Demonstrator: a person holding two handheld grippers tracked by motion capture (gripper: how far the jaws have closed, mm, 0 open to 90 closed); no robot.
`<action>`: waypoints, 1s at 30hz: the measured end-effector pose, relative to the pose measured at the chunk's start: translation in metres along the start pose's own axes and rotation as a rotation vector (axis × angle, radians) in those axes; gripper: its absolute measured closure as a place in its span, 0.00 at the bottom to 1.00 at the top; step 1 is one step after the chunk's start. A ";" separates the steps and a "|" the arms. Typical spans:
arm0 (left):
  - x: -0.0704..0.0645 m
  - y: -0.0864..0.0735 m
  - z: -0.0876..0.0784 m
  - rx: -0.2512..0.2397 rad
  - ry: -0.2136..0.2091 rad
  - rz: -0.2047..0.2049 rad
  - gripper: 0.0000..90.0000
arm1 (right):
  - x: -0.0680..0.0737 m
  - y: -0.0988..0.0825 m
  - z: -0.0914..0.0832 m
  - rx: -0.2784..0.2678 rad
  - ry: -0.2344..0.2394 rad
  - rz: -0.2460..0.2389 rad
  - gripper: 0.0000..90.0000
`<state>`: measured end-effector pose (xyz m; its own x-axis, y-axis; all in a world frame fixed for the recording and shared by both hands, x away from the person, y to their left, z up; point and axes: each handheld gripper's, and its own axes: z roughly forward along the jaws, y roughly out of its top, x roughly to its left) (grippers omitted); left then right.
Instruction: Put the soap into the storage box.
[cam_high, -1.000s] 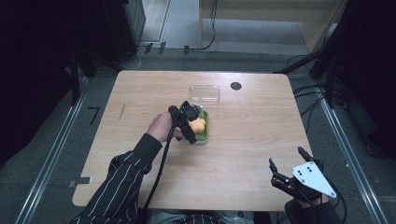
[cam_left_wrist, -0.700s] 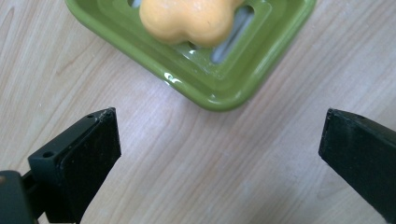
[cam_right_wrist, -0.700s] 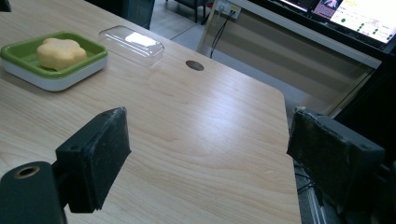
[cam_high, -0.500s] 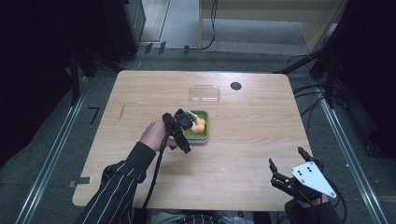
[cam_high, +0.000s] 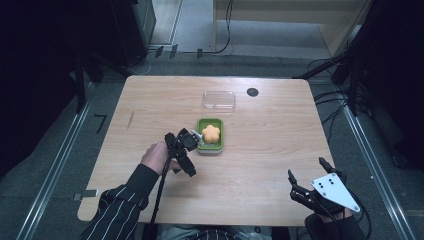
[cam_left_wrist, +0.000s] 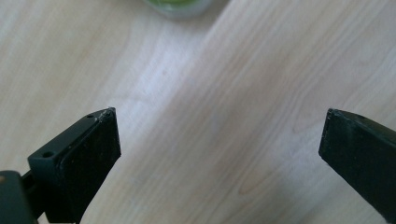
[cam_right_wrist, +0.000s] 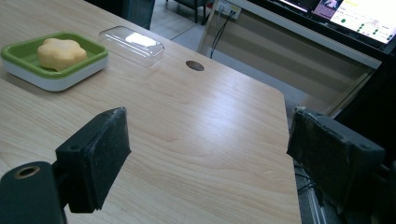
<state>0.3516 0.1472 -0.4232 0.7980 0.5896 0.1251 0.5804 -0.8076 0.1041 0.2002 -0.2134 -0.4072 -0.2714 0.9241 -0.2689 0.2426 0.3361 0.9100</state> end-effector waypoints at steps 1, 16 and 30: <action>-0.001 -0.003 0.001 0.005 0.001 -0.004 0.00 | 0.000 0.000 0.000 0.000 0.000 0.001 0.15; -0.020 -0.043 0.005 0.017 -0.013 -0.034 0.00 | 0.000 0.000 0.000 0.000 0.000 0.000 0.15; -0.037 -0.073 0.008 -0.005 0.000 -0.036 0.00 | 0.000 0.000 0.000 -0.002 -0.002 0.000 0.15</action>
<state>0.2814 0.1840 -0.4430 0.7765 0.6184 0.1210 0.6080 -0.7858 0.1137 0.1997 -0.2133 -0.4071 -0.2700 0.9244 -0.2695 0.2410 0.3359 0.9105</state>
